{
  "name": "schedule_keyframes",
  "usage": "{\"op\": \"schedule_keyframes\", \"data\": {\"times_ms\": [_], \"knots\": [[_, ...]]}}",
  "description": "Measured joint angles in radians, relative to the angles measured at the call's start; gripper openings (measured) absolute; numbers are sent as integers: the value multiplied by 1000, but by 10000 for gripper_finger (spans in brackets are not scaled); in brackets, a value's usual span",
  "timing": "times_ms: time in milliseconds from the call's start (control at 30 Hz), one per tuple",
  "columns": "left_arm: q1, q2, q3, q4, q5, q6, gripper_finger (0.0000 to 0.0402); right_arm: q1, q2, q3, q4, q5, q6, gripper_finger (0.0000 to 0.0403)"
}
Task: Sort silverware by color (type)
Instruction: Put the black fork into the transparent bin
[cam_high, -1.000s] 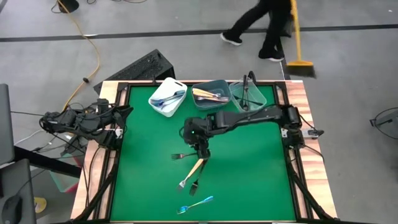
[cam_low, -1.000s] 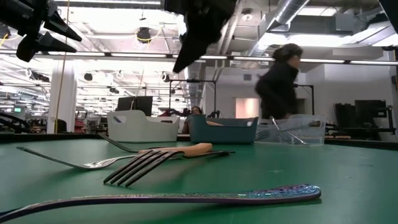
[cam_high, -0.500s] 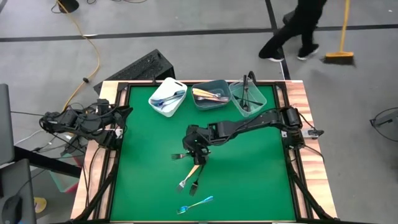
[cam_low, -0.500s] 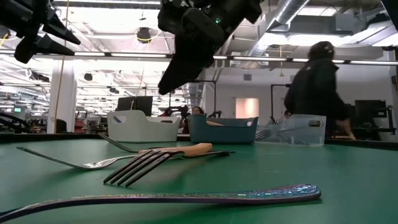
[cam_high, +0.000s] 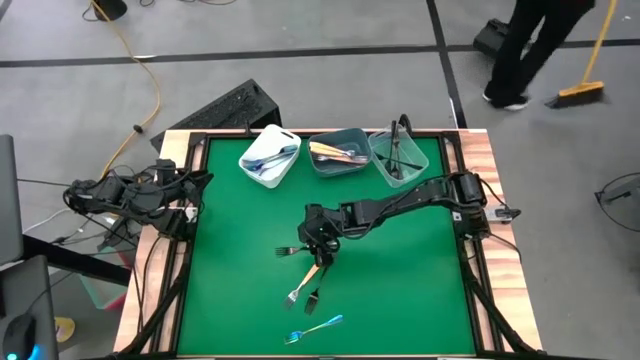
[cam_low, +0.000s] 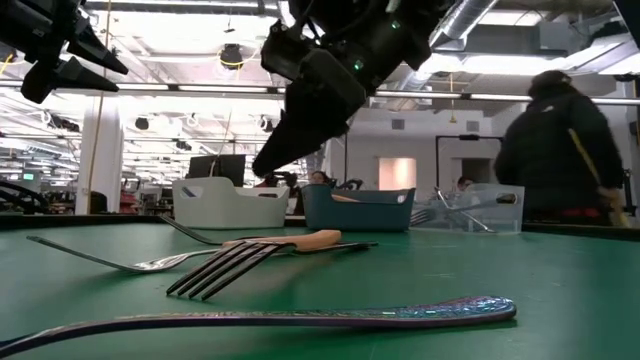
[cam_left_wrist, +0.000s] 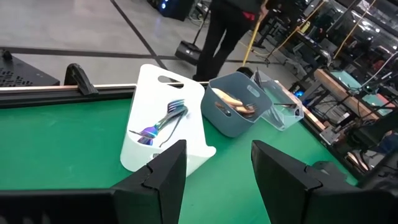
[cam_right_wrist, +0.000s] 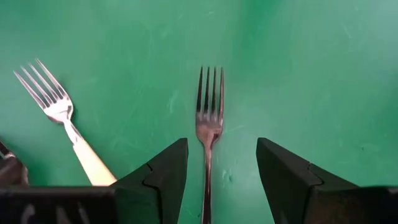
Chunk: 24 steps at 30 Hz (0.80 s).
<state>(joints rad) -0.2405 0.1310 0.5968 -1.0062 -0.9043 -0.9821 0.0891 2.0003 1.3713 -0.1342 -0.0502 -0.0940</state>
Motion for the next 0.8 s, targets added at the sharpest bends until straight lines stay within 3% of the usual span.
{"op": "schedule_keyframes", "data": {"times_ms": [367,800], "knots": [[0,0,0,-1,0,-5,164,-6,77,-12,111,23,-4,203],[0,0,0,-8,0,-6,164,-6,127,-8,102,24,24,203]]}}
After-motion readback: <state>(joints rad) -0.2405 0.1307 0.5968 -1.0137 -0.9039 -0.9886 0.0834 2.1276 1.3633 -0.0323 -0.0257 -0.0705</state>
